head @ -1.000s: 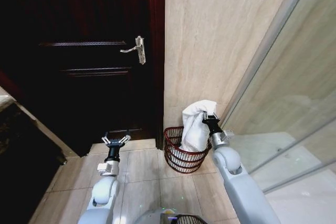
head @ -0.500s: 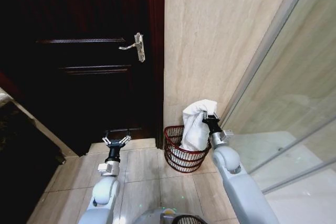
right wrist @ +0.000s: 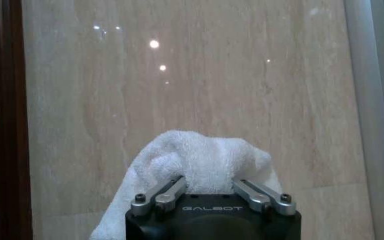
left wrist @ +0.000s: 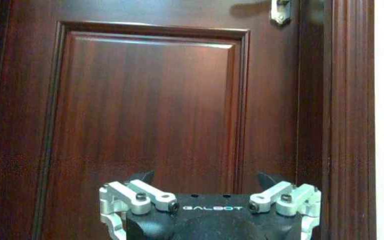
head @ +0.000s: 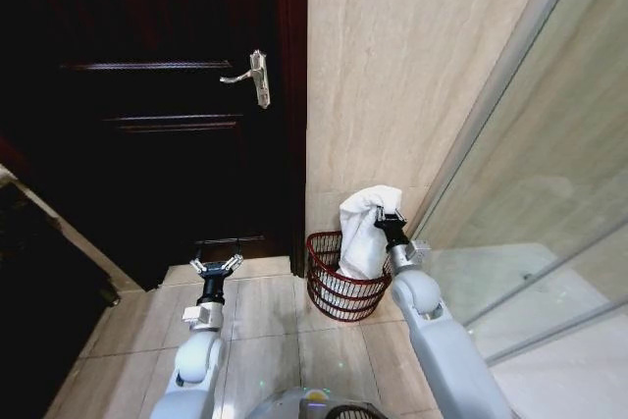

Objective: Discard the used towel into the hamper.

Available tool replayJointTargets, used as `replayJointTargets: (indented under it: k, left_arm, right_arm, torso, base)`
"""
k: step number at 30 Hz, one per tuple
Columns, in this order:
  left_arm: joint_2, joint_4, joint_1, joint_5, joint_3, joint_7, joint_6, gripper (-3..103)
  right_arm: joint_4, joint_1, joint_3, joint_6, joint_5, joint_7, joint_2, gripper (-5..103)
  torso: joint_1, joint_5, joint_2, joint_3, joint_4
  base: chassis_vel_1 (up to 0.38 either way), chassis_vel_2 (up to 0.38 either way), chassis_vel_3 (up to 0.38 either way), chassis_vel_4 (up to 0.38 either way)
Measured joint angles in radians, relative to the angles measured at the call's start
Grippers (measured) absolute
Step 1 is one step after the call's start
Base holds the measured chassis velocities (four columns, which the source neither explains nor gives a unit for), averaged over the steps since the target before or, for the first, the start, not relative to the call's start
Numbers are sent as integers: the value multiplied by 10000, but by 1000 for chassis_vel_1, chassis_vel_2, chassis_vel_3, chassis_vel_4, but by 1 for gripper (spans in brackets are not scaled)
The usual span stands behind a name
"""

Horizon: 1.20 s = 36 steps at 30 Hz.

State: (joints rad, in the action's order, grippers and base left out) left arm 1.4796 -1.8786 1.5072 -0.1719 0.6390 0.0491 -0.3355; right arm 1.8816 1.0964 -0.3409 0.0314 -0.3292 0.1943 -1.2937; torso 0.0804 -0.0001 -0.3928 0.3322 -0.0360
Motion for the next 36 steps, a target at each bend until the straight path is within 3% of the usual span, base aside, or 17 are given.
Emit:
replayJointTargets:
  k: [6,10,13,17,22,24,26,30,36]
  left_arm:
    - [-150,19,-45,4,5,26,4,100]
    - [-102,-94,-231,34,11,-6,246,100]
    - [-43,-142,-306,44,10,-23,384,100]
    - [-6,-242,-354,78,-44,-29,572,100]
    - [42,-421,-211,101,-53,-27,677,100]
    - [41,-579,-97,167,-32,-49,991,100]
    - [35,-645,-86,179,-24,-67,1129,100]
    - [-65,-1082,-413,224,-75,-100,2047,100]
    - [-23,-1285,-345,234,-187,-101,2211,100]
  right_arm:
    - [-374,-77,2,-52,-56,-49,-78,12]
    - [-485,-203,176,63,-891,293,-149,12]
    - [-485,-194,179,93,-993,326,-103,12]
    - [-296,31,59,523,-1183,342,-50,12]
    - [129,364,-78,1615,-1835,305,120,12]
    - [478,427,-212,2284,-2311,541,286,12]
    - [543,433,-230,2427,-2435,612,326,12]
    - [1237,442,-451,4140,-4086,1647,645,12]
    - [1665,363,-442,5039,-5566,2851,707,12]
  torso:
    - [-26,1,97,-71,4]
    - [-26,2,101,-77,1]
    - [-25,0,100,-76,2]
    - [-19,1,87,-68,3]
    - [-13,2,70,-57,3]
    - [-9,1,61,-52,2]
    - [-8,1,59,-52,1]
    - [-4,2,43,-44,5]
    - [0,1,35,-38,2]
  base:
    - [0,0,0,0]
    - [0,0,0,0]
    - [0,0,0,0]
    - [0,0,0,0]
    - [0,0,0,0]
    - [0,0,0,0]
    - [0,0,0,0]
    - [0,0,0,0]
    - [0,0,0,0]
